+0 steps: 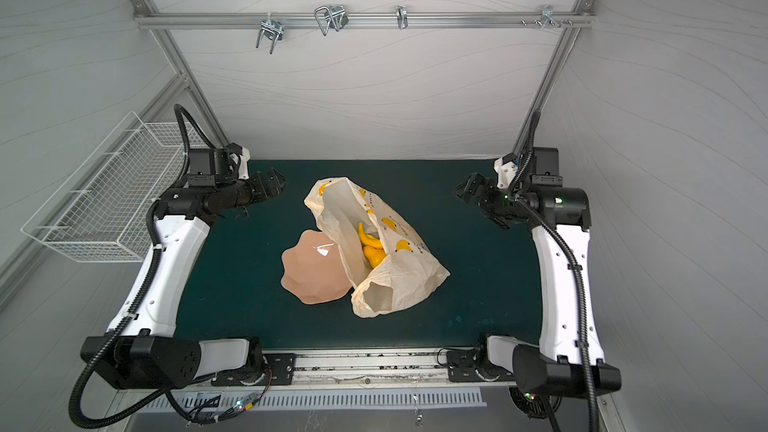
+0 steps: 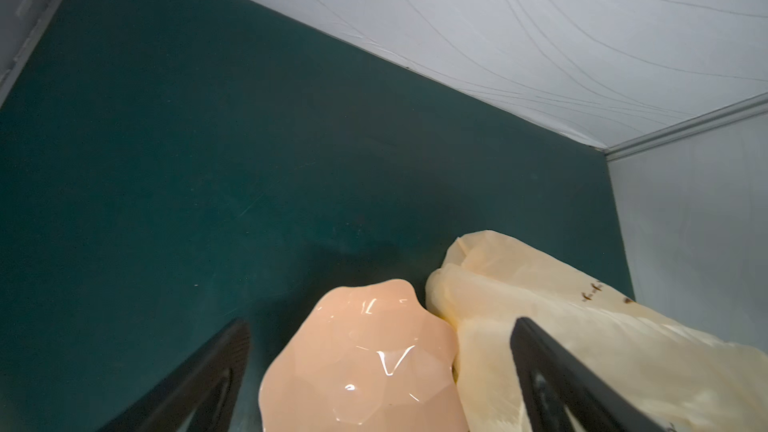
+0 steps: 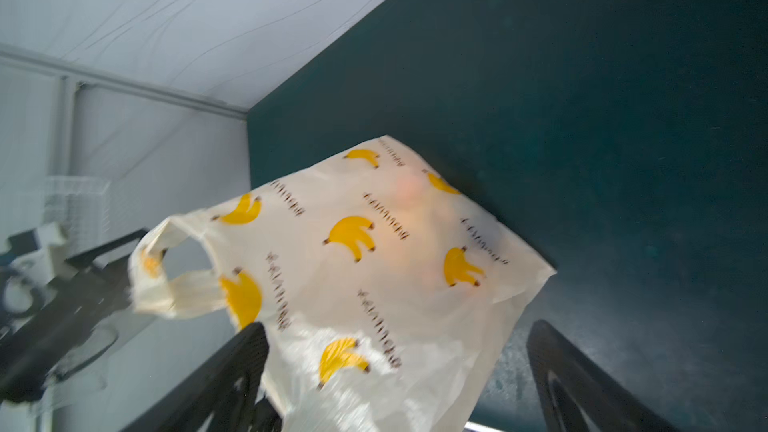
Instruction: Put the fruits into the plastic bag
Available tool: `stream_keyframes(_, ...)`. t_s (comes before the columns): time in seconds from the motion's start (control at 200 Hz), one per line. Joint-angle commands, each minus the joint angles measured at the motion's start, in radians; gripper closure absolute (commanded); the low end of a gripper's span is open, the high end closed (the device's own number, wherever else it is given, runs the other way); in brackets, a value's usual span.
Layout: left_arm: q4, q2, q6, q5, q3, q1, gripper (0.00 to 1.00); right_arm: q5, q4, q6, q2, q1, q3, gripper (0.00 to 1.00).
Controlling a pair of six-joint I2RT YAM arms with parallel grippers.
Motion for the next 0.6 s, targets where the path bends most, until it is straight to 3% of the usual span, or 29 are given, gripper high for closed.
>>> stream_keyframes(0.0,0.14,-0.03,0.047,-0.056,-0.052,0.032,0.0,0.138,0.12,-0.087,0.036,-0.054,-0.028,0.01)
stream_keyframes(0.145,0.286,-0.049,0.112,-0.107,-0.187,0.044,0.0,0.181,0.368,-0.028,0.074,-0.132,-0.187,0.01)
stream_keyframes(0.26,0.471,-0.071,0.173,-0.132,-0.355,0.05,0.0,0.313,0.685,-0.02,0.017,-0.131,-0.446,0.01)
stream_keyframes(0.395,0.765,-0.109,0.26,-0.128,-0.593,0.051,0.0,0.408,1.161,-0.195,-0.054,-0.102,-0.819,0.01)
stream_keyframes(0.47,0.925,-0.11,0.27,-0.142,-0.719,0.053,0.0,0.447,1.234,-0.297,-0.013,-0.088,-0.898,0.01)
stream_keyframes(0.595,1.119,-0.077,0.279,-0.132,-0.835,0.055,0.0,0.409,1.487,-0.294,-0.011,-0.064,-1.071,0.01)
